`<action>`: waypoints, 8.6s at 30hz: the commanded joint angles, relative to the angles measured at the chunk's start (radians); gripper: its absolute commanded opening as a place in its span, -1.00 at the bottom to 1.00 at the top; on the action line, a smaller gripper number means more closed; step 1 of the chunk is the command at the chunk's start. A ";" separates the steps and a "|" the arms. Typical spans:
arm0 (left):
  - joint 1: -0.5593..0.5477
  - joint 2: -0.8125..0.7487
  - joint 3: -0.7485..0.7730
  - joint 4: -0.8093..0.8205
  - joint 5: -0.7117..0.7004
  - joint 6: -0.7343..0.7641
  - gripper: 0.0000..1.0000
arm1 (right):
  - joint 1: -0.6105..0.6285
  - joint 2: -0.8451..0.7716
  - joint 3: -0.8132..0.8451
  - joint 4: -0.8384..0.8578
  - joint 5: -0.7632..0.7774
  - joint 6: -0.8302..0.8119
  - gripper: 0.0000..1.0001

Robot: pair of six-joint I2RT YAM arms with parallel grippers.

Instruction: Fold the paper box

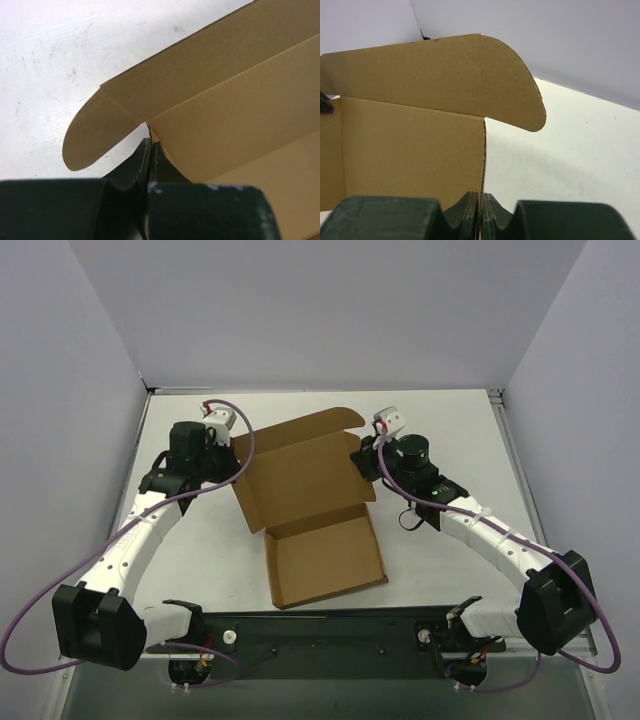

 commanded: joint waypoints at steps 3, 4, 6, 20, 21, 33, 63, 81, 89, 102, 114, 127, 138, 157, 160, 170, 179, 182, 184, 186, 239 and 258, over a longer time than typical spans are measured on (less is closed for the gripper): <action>-0.007 -0.079 -0.067 0.090 0.055 0.084 -1.00 | -0.048 -0.143 0.045 -0.164 0.015 0.054 -0.09; -0.010 -0.080 -0.070 0.094 0.072 0.089 -1.00 | -0.048 -0.170 0.056 -0.245 0.032 0.057 0.04; -0.016 -0.082 -0.069 0.102 0.088 0.095 -1.00 | -0.045 -0.240 0.079 -0.331 0.073 0.059 0.33; -0.035 -0.131 -0.075 0.119 0.177 0.170 -1.00 | -0.018 -0.014 0.600 -0.934 -0.083 -0.125 0.29; -0.036 -0.136 -0.078 0.121 0.180 0.171 -1.00 | -0.019 0.014 0.623 -0.972 -0.097 -0.137 0.29; -0.050 -0.143 -0.081 0.128 0.163 0.184 -1.00 | -0.007 0.185 0.708 -1.059 0.029 -0.185 0.18; -0.183 -0.036 0.071 0.249 -0.124 0.047 -1.00 | 0.074 0.174 0.533 -0.749 0.313 -0.075 -1.00; -0.429 0.176 0.005 0.775 -0.544 -0.028 -1.00 | 0.174 0.113 0.236 -0.129 0.815 0.135 -1.00; -0.541 0.190 -0.144 0.965 -0.684 -0.019 -1.00 | 0.248 0.050 0.053 0.066 0.975 0.163 -0.97; -0.633 0.156 -0.308 1.010 -0.771 -0.120 -1.00 | 0.326 -0.015 -0.076 0.054 1.089 0.189 -0.95; -0.694 0.139 -0.440 0.999 -0.819 -0.198 -1.00 | 0.357 -0.108 -0.180 -0.060 1.133 0.275 -0.84; -0.800 0.154 -0.497 0.978 -0.995 -0.122 -1.00 | 0.453 -0.254 -0.199 -0.359 1.170 0.416 -0.18; -0.849 0.236 -0.517 0.973 -1.090 -0.115 -1.00 | 0.642 -0.492 -0.256 -0.745 1.092 0.591 0.25; -0.863 0.277 -0.511 0.869 -1.086 -0.163 -1.00 | 0.823 -0.652 -0.139 -0.589 1.124 0.350 0.35; -0.863 0.268 -0.500 0.832 -1.071 -0.164 -1.00 | 0.684 -0.534 -0.041 -0.630 1.011 0.387 0.36; -0.868 0.153 -0.478 0.681 -1.005 -0.152 -0.26 | 0.296 -0.188 -0.009 -0.626 0.474 0.533 0.31; -0.872 0.001 -0.440 0.449 -0.871 -0.146 0.53 | 0.183 -0.096 -0.064 -0.531 0.349 0.574 0.31; -0.871 -0.080 -0.428 0.330 -0.779 -0.157 0.55 | 0.167 -0.081 -0.071 -0.525 0.343 0.571 0.31; -0.866 -0.166 -0.417 0.291 -0.704 -0.158 0.57 | 0.157 -0.075 -0.078 -0.519 0.335 0.565 0.31; -0.860 -0.267 -0.412 0.262 -0.649 -0.154 0.63 | 0.153 -0.066 -0.082 -0.517 0.337 0.560 0.30; -0.329 0.512 0.210 0.168 0.014 -0.037 0.57 | 0.036 -0.135 -0.128 -0.701 0.386 0.505 0.50; -0.388 0.581 0.256 0.067 -0.061 -0.020 0.37 | 0.381 -0.243 -0.072 -0.697 0.618 0.133 0.69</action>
